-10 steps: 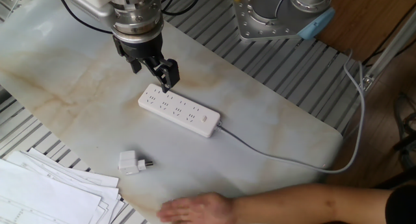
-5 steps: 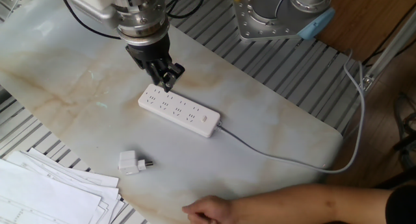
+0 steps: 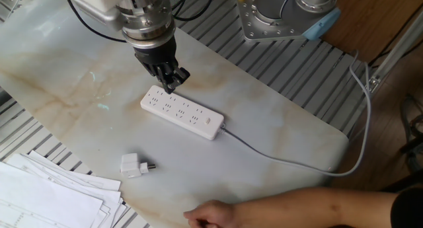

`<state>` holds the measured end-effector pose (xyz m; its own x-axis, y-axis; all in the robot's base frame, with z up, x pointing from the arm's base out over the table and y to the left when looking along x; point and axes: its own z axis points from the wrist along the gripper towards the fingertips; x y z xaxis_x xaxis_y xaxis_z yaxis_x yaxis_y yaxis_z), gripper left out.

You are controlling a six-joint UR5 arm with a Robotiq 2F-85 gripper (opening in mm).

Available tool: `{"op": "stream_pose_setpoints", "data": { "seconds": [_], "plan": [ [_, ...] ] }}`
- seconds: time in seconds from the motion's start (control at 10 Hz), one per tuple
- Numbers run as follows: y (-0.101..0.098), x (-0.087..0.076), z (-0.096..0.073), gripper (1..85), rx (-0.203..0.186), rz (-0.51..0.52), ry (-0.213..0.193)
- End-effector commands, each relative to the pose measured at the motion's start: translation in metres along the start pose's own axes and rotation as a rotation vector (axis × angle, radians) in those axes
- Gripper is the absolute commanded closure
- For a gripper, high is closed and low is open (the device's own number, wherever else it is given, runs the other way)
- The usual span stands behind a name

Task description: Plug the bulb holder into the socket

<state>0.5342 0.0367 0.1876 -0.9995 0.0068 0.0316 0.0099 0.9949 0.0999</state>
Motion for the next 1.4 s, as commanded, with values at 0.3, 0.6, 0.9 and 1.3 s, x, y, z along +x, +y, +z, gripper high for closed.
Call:
{"op": "stream_pose_setpoints", "data": {
  "seconds": [0.3,0.6,0.9,1.3],
  "plan": [
    [-0.002,-0.015,0.002,84.3,0.037,0.02,-0.041],
    [-0.011,-0.011,0.0,84.3,0.066,-0.071,-0.02],
    [-0.004,-0.019,0.009,84.3,0.041,-0.131,-0.026],
    [-0.008,-0.008,0.009,84.3,0.053,-0.166,0.016]
  ]
}}
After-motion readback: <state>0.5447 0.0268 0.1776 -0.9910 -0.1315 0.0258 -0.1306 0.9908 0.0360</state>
